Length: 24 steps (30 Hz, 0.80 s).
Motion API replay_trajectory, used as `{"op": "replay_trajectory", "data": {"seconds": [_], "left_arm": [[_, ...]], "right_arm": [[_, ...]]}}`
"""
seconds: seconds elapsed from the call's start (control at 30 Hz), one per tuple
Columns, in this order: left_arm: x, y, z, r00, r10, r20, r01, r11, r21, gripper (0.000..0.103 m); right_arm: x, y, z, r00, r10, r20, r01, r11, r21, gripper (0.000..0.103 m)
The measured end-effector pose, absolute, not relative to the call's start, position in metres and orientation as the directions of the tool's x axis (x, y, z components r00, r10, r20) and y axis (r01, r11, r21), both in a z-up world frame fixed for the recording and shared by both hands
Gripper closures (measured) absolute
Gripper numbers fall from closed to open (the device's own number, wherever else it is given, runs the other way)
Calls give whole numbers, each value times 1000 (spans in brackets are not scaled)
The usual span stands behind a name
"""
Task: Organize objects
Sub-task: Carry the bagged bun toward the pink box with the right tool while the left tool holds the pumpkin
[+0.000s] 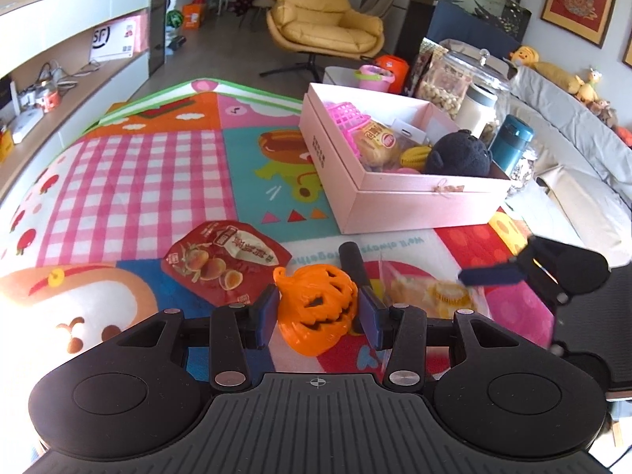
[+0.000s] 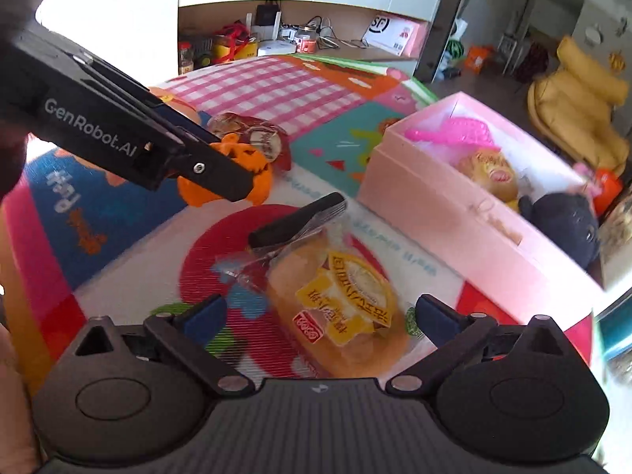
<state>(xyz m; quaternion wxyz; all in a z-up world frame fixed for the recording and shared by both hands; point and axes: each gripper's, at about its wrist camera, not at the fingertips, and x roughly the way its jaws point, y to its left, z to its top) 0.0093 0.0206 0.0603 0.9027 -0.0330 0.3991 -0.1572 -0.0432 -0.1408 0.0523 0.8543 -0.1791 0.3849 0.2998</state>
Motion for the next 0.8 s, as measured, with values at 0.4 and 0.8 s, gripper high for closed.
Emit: {"op": "replay_trajectory", "data": {"seconds": [0.4, 0.8], "left_arm": [[-1, 37, 61, 634, -333, -698, 240, 943, -232, 55], [-15, 31, 55, 606, -354, -712, 254, 935, -248, 55]], "right_arm": [[-51, -120, 47, 554, 353, -754, -690, 702, -179, 0], [-50, -139, 65, 541, 315, -780, -597, 797, -93, 47]]}}
